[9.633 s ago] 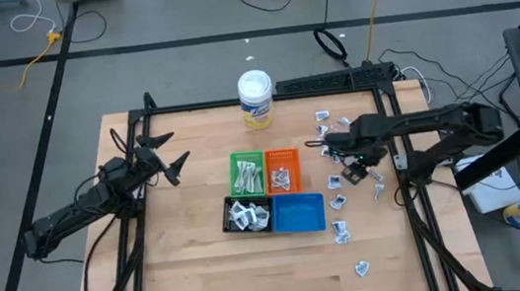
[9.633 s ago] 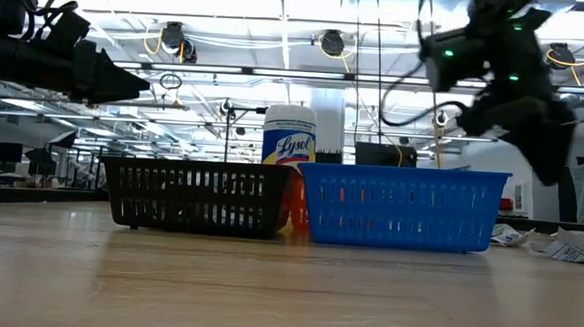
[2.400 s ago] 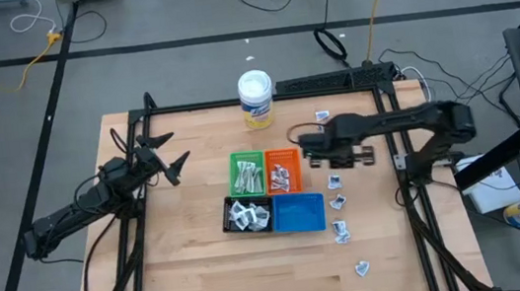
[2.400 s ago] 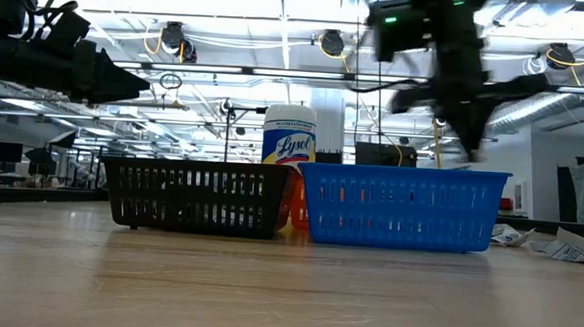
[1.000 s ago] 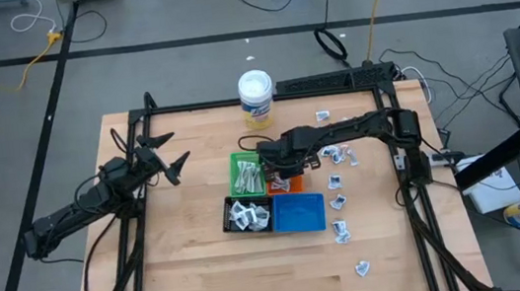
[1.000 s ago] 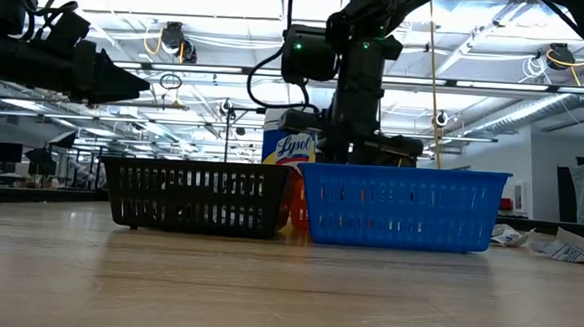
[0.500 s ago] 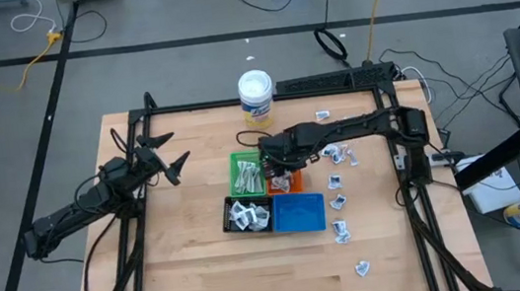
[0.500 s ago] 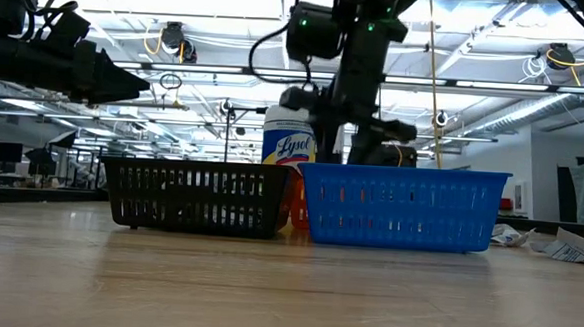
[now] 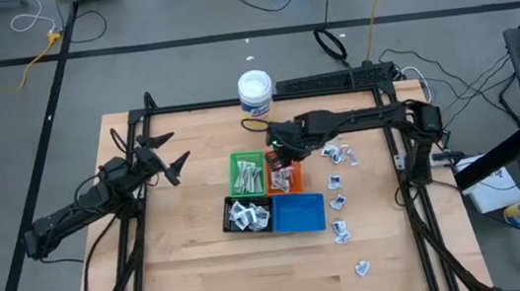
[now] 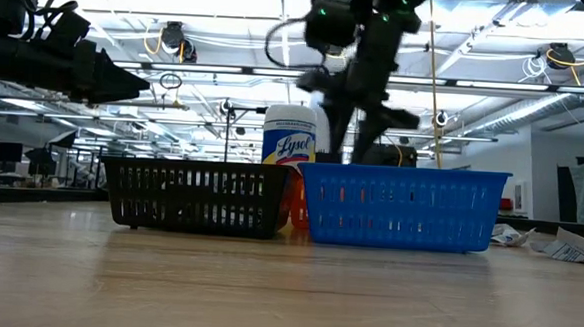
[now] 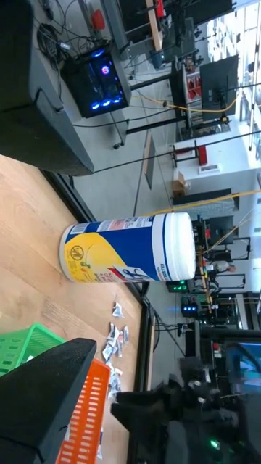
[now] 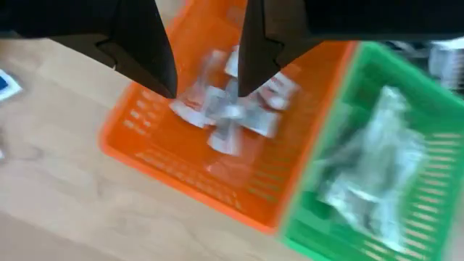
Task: Pick & Place First Aid Supplies
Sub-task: Put the ointment pack into the orange bin
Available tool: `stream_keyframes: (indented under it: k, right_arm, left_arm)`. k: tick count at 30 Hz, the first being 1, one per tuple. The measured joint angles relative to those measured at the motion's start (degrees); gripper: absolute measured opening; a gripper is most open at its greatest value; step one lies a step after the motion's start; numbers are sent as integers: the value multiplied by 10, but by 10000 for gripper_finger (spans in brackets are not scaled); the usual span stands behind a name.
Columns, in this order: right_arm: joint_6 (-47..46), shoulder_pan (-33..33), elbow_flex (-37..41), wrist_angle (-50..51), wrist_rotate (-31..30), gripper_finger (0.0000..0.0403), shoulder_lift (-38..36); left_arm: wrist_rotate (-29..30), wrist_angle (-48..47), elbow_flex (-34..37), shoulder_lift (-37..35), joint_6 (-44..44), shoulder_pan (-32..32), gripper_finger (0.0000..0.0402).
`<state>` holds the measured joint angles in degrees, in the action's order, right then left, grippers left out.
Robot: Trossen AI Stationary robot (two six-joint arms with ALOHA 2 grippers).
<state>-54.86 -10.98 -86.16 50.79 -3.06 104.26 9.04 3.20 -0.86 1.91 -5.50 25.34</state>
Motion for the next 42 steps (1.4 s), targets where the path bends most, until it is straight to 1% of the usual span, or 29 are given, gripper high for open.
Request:
stream_keyframes:
  k: [4,7,11,15,20,23,25,30,35,40,42]
  right_arm:
    - [30,-16,71,-27,-1,142,-55]
    - [41,-29,137,-38,-16,147,-95]
    - [44,-50,216,-42,-58,163,-158]
    - [33,-74,290,-34,-59,184,-211]
    - [17,-101,358,-22,-58,203,-273]
    - [16,-114,383,-10,-57,209,-298]
    - [16,-121,396,-8,-55,210,-309]
    - [15,-131,426,-11,-14,207,-310]
    - [-5,-131,455,-20,-11,201,-310]
    - [-10,-131,479,-69,-10,201,-305]
    - [-10,-132,486,-88,2,201,-293]
  left_arm:
    - [0,0,0,0,0,0,392]
    - [0,0,0,0,0,0,392]
    - [0,3,0,1,0,0,392]
    - [0,0,0,1,0,0,392]
    - [0,-1,0,1,0,0,392]
    - [0,0,0,1,0,0,392]
    - [0,0,0,1,0,0,392]
    - [0,0,0,1,0,0,392]
    - [0,0,0,1,0,0,392]
    - [0,0,0,1,0,0,392]
    - [0,0,0,1,0,0,392]
